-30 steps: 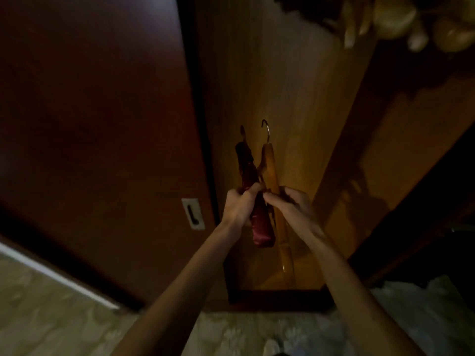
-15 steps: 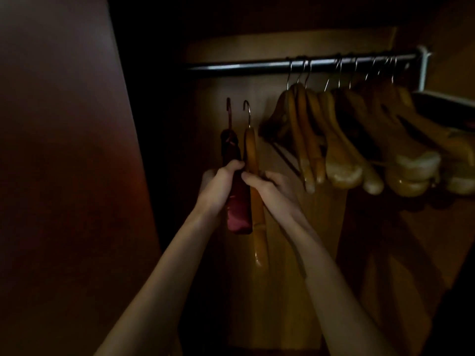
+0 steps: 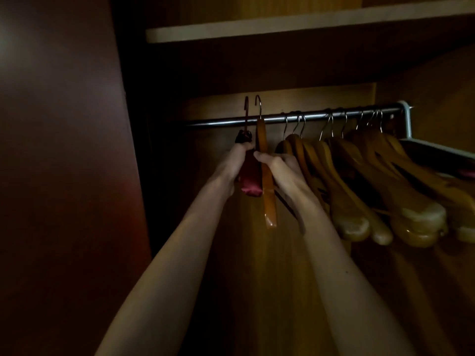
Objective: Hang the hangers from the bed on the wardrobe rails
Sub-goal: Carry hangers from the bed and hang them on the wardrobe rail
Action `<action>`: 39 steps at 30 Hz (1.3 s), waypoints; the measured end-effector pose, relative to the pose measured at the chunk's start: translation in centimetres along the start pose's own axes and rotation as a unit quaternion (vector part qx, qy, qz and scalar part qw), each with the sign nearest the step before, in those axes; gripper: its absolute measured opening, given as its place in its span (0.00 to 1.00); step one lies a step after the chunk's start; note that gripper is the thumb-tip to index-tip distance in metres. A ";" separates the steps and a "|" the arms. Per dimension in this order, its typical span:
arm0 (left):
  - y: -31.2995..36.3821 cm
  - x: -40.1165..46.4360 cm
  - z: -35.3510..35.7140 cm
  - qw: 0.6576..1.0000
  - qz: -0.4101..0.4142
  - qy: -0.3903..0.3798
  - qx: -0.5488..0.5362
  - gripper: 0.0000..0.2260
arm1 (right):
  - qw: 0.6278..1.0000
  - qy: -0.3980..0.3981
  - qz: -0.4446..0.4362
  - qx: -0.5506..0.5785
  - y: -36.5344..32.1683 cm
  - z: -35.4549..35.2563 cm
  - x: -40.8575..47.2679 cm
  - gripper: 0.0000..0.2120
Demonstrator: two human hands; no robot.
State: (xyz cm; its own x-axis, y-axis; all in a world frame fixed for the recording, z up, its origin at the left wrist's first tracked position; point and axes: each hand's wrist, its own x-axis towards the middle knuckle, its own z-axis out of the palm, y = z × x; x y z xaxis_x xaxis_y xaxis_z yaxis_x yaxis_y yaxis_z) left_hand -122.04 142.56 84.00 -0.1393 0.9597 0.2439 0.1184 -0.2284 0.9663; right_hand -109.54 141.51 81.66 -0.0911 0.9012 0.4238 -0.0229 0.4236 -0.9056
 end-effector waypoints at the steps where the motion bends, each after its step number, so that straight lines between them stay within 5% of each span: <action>1: 0.0 0.5 0.2 1.000 -0.007 -0.007 0.000 0.16 | 1.000 0.003 0.002 -0.002 0.1 -0.2 0.3 0.05; 17: -2.3 3.7 3.5 0.996 -0.057 -0.048 -0.048 0.12 | 0.999 0.043 0.014 -0.027 2.4 -2.6 1.1 0.06; 22: -3.6 3.6 3.2 0.997 -0.050 -0.052 -0.020 0.22 | 0.999 0.040 0.007 -0.020 3.1 -2.9 1.1 0.05; 28: -7.8 1.0 2.7 0.998 -0.044 -0.032 -0.008 0.25 | 0.996 0.062 -0.009 -0.060 5.0 -2.6 -0.3 0.18; 35: -14.0 -3.4 2.3 0.997 -0.074 0.006 -0.014 0.20 | 0.980 0.138 -0.052 -0.132 9.5 -1.3 -5.5 0.16; 39: -18.0 -6.2 1.9 0.992 -0.115 -0.008 0.054 0.16 | 0.989 0.099 -0.009 -0.112 14.4 -0.7 -8.9 0.08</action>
State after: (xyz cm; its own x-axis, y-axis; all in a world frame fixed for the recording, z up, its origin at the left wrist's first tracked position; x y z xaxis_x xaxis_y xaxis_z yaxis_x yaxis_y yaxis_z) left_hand -121.40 140.99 64.95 -0.1593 0.9871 0.0161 0.1893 0.0145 0.9818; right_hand -108.33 139.68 64.92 0.1038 0.8841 0.4557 0.1998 0.4303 -0.8803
